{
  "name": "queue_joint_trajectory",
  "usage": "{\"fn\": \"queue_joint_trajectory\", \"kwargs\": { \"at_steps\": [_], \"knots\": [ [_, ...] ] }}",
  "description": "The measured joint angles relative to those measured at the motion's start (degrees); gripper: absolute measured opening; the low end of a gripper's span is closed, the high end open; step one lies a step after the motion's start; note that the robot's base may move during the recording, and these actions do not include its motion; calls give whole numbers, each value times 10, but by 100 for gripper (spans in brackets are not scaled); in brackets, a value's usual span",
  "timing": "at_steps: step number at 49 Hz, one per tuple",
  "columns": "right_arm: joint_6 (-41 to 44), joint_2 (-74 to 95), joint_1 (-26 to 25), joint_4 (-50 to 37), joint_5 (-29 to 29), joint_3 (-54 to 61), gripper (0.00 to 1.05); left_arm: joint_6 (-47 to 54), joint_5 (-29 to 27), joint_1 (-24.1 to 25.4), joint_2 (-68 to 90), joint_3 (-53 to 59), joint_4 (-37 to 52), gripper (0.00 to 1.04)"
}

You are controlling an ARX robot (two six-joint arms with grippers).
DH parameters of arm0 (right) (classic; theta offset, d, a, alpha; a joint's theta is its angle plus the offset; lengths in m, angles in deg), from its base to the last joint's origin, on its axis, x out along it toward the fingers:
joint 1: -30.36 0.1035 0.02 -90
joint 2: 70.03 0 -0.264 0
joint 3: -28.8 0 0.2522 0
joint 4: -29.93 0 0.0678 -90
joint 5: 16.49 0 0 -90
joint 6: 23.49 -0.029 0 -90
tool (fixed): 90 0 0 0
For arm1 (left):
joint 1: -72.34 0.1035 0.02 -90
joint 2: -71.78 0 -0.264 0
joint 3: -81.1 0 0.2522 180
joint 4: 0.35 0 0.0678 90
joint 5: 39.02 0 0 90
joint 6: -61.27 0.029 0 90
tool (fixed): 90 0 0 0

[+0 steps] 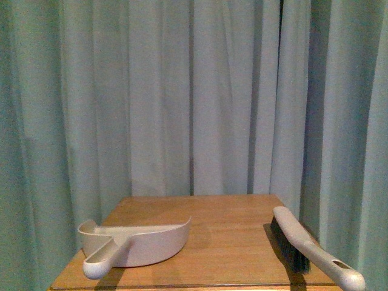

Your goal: Clean up trash

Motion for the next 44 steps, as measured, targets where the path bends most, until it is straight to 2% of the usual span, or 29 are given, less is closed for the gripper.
{"fn": "queue_joint_trajectory", "kwargs": {
  "at_steps": [3,8,13,17,24,32,44],
  "knots": [
    [0,0,0,0,0,0,97,-50,74,21,53,-19,-58,97],
    [0,0,0,0,0,0,97,-78,93,24,133,-33,-48,97],
    [0,0,0,0,0,0,97,-73,83,3,250,-94,-17,97],
    [0,0,0,0,0,0,97,-47,52,-37,365,-179,-26,97],
    [0,0,0,0,0,0,97,-25,0,-119,539,-374,-133,97],
    [0,0,0,0,0,0,97,-18,-54,-200,671,-550,-159,97],
    [0,0,0,0,0,0,97,-5,-121,-255,837,-708,-172,97]
  ]
}}
